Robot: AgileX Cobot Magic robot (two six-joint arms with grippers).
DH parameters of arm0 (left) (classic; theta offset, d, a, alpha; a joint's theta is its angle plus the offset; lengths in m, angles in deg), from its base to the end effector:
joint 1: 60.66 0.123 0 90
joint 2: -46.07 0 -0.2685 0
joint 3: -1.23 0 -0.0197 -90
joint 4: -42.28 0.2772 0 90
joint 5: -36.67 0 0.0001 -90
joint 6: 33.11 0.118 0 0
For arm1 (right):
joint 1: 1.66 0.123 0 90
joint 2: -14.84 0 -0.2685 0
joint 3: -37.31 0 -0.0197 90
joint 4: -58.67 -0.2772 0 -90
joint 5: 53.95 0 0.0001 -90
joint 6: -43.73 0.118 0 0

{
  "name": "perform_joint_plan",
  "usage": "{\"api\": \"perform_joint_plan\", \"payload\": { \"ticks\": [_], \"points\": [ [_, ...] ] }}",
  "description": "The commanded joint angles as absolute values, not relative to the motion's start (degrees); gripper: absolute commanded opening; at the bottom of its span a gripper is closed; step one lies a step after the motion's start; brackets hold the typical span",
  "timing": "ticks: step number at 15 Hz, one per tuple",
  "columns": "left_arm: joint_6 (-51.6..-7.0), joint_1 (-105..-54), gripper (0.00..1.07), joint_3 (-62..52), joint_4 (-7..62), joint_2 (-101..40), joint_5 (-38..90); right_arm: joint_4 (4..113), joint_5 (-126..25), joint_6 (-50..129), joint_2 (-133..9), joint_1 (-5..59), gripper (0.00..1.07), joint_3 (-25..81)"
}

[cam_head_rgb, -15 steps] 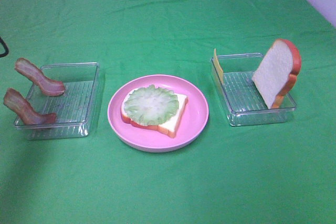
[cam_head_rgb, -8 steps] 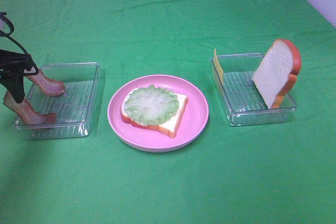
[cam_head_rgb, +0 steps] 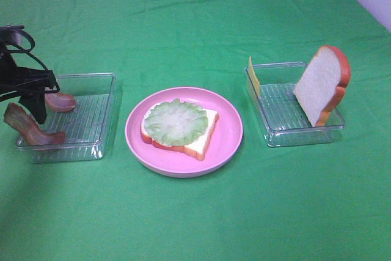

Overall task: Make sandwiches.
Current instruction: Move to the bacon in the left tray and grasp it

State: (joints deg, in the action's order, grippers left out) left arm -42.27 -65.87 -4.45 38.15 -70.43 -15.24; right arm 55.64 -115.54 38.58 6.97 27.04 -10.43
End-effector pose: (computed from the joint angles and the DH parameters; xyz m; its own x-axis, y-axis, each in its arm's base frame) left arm 0.3749 -0.0409 0.1152 -0.9894 -0.1133 -0.0906 -0.1065 0.9914 -0.0764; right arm 0.0469 0.0319 0.2787 -0.3663 -0.2742 -0.8892 -0.5408 0.8404 -0.0363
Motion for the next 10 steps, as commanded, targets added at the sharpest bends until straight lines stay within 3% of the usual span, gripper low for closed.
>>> {"api": "perform_joint_plan", "payload": {
  "ticks": [1,3,8,10],
  "points": [
    [-41.99,-66.16,0.56,-4.23,37.58,-70.43,-13.75,55.92,-114.8,38.17,7.48,27.16,0.73,-10.55],
    [-42.22,-66.16,0.37,-4.23,37.58,-70.43,-13.46,55.92,-114.8,38.17,7.48,27.16,0.73,-10.55],
    [-42.62,-66.16,0.16,-4.23,37.52,-70.43,-13.35,55.92,-114.8,38.17,7.48,27.16,0.73,-10.55],
    [-43.08,-66.16,0.01,-4.23,36.78,-70.43,-13.35,55.92,-114.8,38.17,7.48,27.16,0.73,-10.55]
  ]
}}
